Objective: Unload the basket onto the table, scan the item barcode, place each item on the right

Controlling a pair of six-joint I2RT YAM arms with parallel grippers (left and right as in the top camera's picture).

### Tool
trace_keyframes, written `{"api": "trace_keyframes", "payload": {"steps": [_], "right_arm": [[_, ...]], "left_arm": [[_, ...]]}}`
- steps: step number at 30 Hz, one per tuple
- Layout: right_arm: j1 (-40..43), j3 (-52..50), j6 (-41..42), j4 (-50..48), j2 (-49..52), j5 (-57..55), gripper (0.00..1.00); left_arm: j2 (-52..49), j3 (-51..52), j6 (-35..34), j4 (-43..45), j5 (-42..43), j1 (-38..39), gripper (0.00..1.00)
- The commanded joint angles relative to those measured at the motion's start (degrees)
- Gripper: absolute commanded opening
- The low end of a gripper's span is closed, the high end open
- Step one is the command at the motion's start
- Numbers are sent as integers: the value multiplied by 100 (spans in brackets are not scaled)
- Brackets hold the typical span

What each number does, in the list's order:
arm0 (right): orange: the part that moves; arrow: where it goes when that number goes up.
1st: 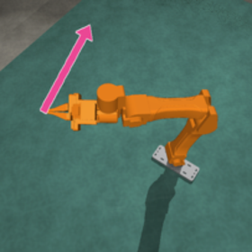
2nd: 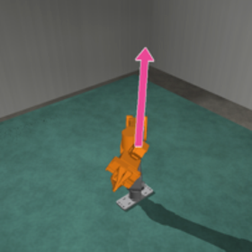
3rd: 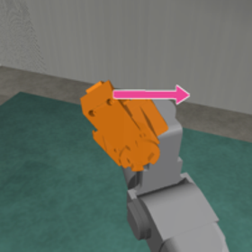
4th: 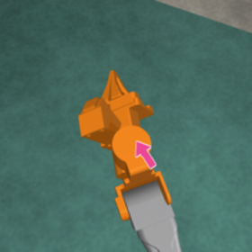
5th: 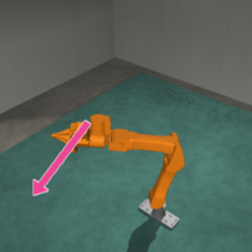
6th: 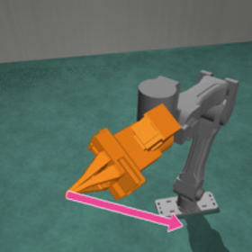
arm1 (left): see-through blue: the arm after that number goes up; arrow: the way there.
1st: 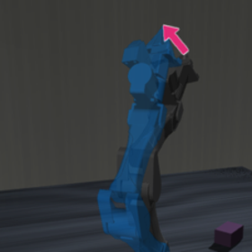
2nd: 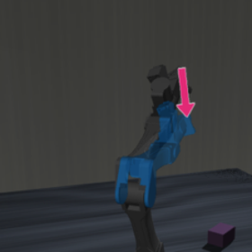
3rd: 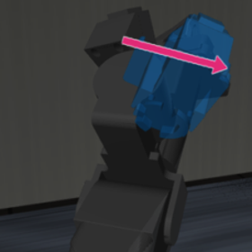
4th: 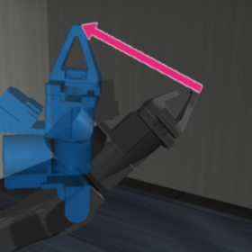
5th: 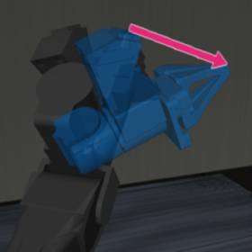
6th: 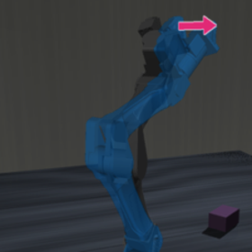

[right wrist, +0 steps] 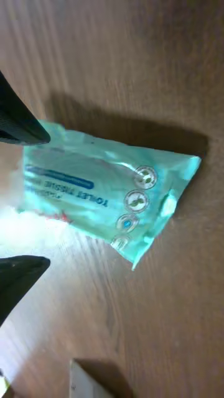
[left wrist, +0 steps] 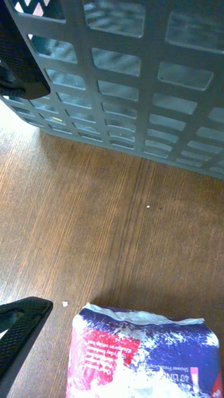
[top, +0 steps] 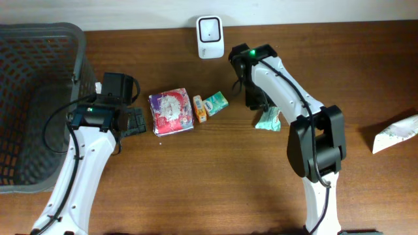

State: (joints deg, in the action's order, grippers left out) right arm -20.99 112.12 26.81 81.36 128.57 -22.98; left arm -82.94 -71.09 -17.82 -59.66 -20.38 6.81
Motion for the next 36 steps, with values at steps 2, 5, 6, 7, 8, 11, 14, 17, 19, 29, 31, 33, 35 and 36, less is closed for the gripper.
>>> {"api": "trace_keyframes", "payload": {"steps": [2,5,6,7,8,11,14,17,19,29,31,33,35,36], "right_arm": [[-37,308,-258,-11,-76,461,51],[-44,116,-72,-389,-68,457,51],[-44,33,11,-494,-68,455,51],[-44,-61,28,-579,-68,452,51],[-44,-164,28,-673,-68,455,51],[-35,-798,24,-1075,-68,367,50],[2,-1215,26,-1180,-66,-164,51],[11,-1338,24,-1196,-66,-317,50],[17,-1517,22,-1353,-66,-317,49],[17,-944,-96,-1421,-94,1010,7],[26,-321,-688,-1399,-94,2205,4],[122,35,-1104,-1578,-94,3681,4],[219,26,-1204,-1768,-87,4448,4],[332,-129,-1204,-1969,-70,4992,4]], "left_arm": [[22,4,-61,4,2,-22,99],[22,4,-61,4,4,-22,99],[22,4,-61,4,4,-22,99],[22,4,-61,4,2,-22,99],[22,4,-61,4,4,-22,99],[22,4,-61,4,2,-22,99],[22,4,-61,4,2,-22,99],[22,4,-61,4,2,-22,99],[22,4,-61,4,4,-22,99],[22,4,-61,4,2,-22,99],[22,4,-61,4,2,-22,99],[22,4,-61,4,4,-22,99],[22,4,-61,4,2,-22,99],[22,4,-61,4,2,-22,99]]}}
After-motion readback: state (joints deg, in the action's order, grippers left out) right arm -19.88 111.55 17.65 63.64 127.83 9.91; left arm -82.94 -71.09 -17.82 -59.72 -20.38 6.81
